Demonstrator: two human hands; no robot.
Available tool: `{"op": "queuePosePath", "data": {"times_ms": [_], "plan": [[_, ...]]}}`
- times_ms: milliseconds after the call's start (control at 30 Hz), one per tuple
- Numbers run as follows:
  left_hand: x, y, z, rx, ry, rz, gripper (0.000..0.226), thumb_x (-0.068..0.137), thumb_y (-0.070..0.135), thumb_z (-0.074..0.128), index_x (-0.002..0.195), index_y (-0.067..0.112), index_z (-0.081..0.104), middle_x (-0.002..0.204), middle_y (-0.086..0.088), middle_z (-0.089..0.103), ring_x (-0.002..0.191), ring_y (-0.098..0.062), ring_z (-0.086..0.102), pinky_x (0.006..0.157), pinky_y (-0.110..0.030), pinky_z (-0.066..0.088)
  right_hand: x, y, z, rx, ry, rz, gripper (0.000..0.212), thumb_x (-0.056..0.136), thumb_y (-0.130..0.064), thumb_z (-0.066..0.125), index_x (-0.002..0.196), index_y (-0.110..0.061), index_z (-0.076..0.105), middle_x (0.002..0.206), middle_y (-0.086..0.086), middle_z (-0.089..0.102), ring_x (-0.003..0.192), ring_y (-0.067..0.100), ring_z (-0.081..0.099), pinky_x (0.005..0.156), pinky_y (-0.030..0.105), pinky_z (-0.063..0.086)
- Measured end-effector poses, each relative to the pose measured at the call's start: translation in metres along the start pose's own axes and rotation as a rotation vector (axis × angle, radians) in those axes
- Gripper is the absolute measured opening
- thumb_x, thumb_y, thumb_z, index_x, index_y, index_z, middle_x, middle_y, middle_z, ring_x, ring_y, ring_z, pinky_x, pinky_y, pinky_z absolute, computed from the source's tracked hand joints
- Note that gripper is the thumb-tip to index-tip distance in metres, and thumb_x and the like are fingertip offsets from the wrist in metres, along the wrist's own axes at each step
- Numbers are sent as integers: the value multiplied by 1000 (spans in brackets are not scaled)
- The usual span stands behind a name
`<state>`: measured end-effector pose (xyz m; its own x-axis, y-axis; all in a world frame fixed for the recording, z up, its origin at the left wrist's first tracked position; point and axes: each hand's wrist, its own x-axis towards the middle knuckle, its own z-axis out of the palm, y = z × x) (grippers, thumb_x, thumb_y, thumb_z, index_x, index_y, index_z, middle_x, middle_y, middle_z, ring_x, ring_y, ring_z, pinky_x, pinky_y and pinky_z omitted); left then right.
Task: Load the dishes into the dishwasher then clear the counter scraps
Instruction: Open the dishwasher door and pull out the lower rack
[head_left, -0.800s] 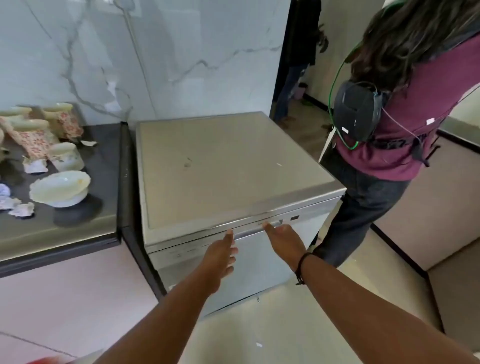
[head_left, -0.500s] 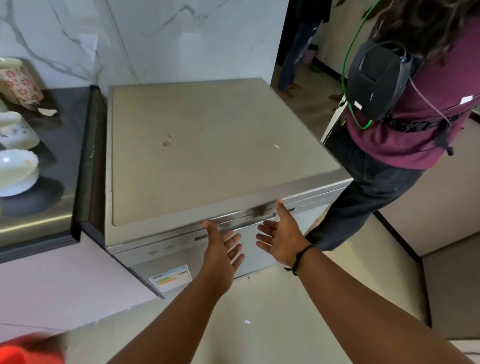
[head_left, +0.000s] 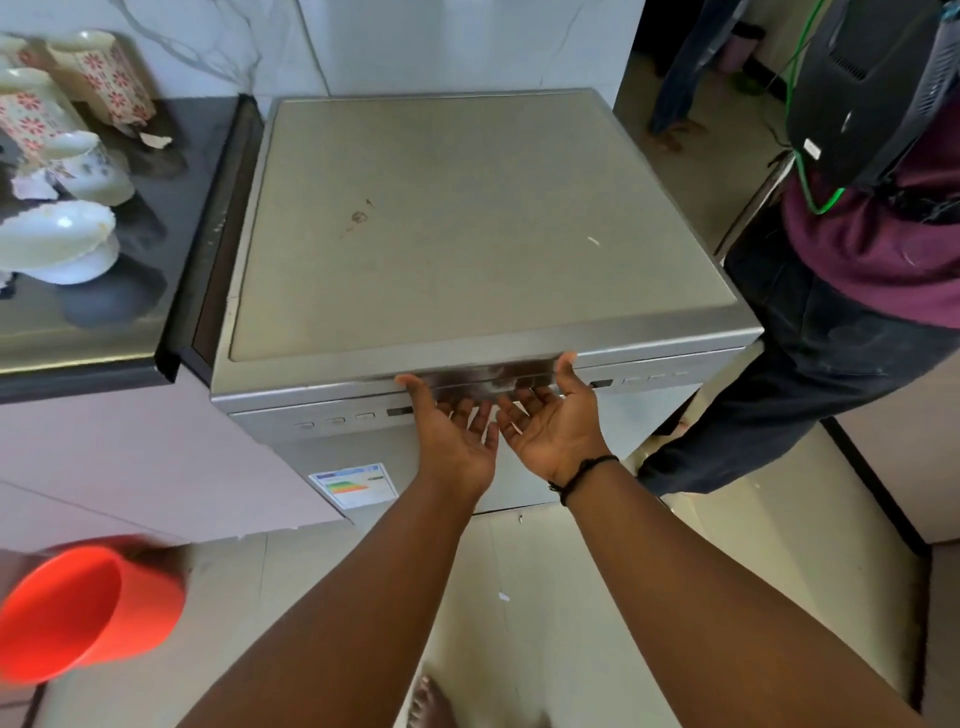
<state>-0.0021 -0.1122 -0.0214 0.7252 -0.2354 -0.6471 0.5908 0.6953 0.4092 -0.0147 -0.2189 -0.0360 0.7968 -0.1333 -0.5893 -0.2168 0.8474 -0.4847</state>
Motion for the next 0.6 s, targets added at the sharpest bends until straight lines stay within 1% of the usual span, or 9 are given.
{"op": "queuePosePath", "data": {"times_ms": [67, 100, 167, 233, 267, 367, 433, 500, 600], "plan": [[-1, -3, 2, -29, 9, 43, 93, 71, 83, 45, 138, 19, 46, 133, -3, 56, 120, -21, 52, 109, -37, 33, 0, -3, -4, -94, 1, 18, 65, 80, -70, 55, 116, -16, 64, 103, 4, 67, 95, 26, 58, 76, 34, 51], [-2, -4, 2, -34, 18, 54, 92, 71, 83, 45, 137, 18, 47, 130, -2, 57, 117, -20, 53, 106, -35, 35, -2, -5, -6, -129, 9, 31, 65, 79, -71, 54, 114, -17, 64, 101, 3, 67, 93, 25, 55, 75, 33, 51], [-6, -4, 2, -18, 39, 51, 89, 71, 84, 45, 128, 16, 55, 111, 1, 62, 99, -15, 56, 92, -30, 41, -3, -8, -7, -176, 28, 50, 65, 78, -73, 54, 110, -17, 64, 96, 1, 64, 86, 23, 51, 73, 33, 49], [-7, -3, 1, -9, 63, 41, 82, 72, 84, 45, 113, 15, 60, 89, 1, 58, 78, -12, 50, 76, -25, 42, -6, -9, -5, -201, 42, 64, 65, 77, -73, 53, 108, -16, 62, 92, 0, 61, 80, 21, 49, 71, 33, 47], [-8, -2, 1, -8, 73, 37, 79, 72, 84, 44, 109, 15, 59, 85, 0, 55, 74, -12, 46, 72, -24, 42, -8, -10, -5, -209, 48, 68, 66, 77, -74, 53, 108, -16, 61, 92, -1, 60, 79, 20, 49, 70, 33, 47], [-8, -1, 2, 7, 102, 27, 79, 74, 83, 43, 110, 14, 57, 84, 0, 54, 70, -12, 41, 65, -21, 41, -10, -12, -3, -226, 61, 82, 69, 76, -76, 53, 113, -17, 59, 94, -3, 59, 79, 19, 48, 69, 35, 46], [-9, 0, 4, 22, 118, 28, 81, 74, 84, 42, 110, 13, 57, 85, 0, 54, 69, -12, 40, 63, -20, 40, -10, -12, -2, -262, 68, 84, 72, 74, -78, 51, 113, -18, 58, 95, -4, 58, 79, 19, 47, 70, 34, 45], [-7, -1, 4, 39, 136, 33, 84, 72, 86, 41, 111, 13, 56, 84, 0, 55, 68, -11, 39, 62, -19, 39, -9, -12, -2, -328, 93, 73, 74, 72, -82, 48, 113, -20, 58, 100, -5, 58, 82, 18, 47, 70, 34, 46], [-4, -1, 4, 70, 161, 45, 92, 69, 89, 38, 122, 14, 52, 92, -1, 59, 69, -11, 40, 63, -18, 40, -7, -11, 1, -432, 155, 65, 74, 68, -86, 41, 100, -22, 59, 106, -7, 58, 81, 16, 47, 66, 33, 47]]}}
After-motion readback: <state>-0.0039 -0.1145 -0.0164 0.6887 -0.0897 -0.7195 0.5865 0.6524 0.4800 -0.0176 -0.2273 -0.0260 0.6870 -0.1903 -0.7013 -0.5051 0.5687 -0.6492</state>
